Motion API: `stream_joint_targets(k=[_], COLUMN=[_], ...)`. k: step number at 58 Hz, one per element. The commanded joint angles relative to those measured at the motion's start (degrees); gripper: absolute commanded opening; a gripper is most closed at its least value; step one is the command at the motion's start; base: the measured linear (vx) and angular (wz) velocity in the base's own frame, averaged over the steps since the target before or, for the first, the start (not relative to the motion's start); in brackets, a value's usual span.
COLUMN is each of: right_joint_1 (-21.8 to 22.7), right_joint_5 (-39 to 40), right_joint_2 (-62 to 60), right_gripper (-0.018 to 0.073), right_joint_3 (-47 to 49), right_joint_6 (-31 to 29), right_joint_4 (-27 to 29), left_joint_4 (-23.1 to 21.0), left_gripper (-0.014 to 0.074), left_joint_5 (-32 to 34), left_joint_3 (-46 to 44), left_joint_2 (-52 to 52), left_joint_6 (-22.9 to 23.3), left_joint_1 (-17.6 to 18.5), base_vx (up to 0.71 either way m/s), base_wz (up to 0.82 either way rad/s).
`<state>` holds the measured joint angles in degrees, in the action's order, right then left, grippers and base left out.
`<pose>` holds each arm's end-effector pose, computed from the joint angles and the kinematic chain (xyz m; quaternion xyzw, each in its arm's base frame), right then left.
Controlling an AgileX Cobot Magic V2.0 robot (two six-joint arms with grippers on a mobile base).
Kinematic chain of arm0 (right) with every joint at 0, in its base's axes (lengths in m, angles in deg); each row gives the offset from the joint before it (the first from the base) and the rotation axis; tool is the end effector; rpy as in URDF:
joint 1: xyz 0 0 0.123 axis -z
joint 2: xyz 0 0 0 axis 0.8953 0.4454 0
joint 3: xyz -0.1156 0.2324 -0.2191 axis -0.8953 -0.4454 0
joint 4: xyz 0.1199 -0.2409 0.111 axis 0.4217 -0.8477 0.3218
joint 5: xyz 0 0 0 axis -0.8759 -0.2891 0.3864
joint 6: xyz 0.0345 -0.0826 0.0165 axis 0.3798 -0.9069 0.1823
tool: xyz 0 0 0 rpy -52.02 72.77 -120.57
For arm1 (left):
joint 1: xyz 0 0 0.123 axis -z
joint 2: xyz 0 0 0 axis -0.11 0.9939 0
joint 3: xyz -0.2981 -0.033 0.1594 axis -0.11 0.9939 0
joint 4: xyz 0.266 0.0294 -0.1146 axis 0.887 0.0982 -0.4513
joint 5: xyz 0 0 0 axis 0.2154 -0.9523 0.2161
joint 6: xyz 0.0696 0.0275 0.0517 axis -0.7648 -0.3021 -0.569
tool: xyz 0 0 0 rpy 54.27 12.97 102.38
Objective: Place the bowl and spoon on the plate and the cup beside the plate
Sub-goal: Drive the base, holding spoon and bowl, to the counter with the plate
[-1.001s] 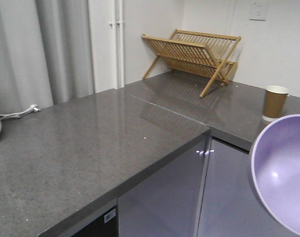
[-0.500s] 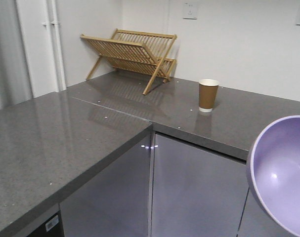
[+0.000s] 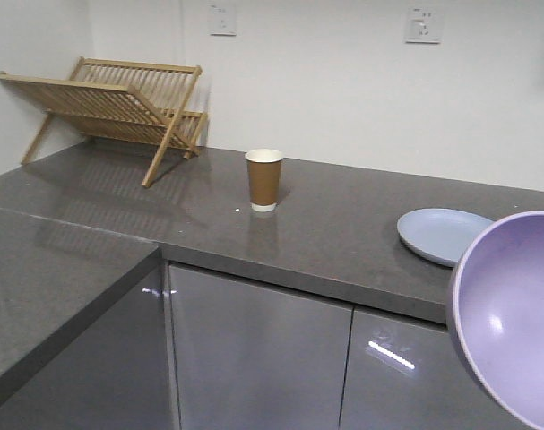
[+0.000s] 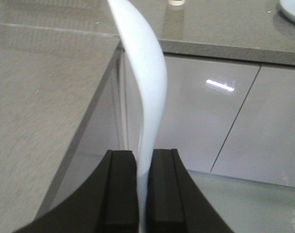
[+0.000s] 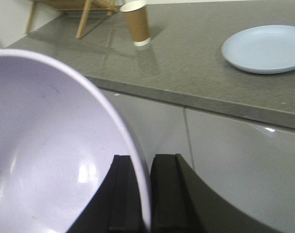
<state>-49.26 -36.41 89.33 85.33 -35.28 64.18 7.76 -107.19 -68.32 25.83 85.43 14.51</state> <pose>0.1348 0.0089 0.4402 0.0053 0.8210 0.1514 0.5505 0.1516 -0.0288 0.4505 0.0766 0.8541 -0.0715 0.5094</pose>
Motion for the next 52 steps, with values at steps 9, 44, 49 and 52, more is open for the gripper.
stream_joint_targets(k=[9, 44, 49, 52], right_joint_1=[0.2, 0.2, 0.2, 0.2], right_joint_5=[3.6, 3.6, 3.6, 3.6], right_joint_2=[-0.2, -0.2, -0.2, -0.2], right_gripper=[-0.0008, -0.0008, -0.0008, -0.0008], right_joint_3=[1.5, 1.5, 1.5, 1.5], right_joint_6=[-0.7, -0.7, -0.7, -0.7], right_joint_4=[2.4, 2.4, 2.4, 2.4], left_joint_4=[-0.8, -0.8, -0.8, -0.8], left_gripper=[0.0, 0.0, 0.0, 0.0], left_joint_5=[4.2, 4.2, 4.2, 4.2], left_joint_3=[-1.6, -1.6, -1.6, -1.6], left_joint_2=[-0.3, -0.3, -0.3, -0.3], left_joint_6=[0.4, 0.4, 0.4, 0.4], left_joint_1=[0.2, 0.2, 0.2, 0.2], base_vx=[0.24, 0.34, 0.38, 0.38], base_wz=[-0.39, -0.07, 0.06, -0.01])
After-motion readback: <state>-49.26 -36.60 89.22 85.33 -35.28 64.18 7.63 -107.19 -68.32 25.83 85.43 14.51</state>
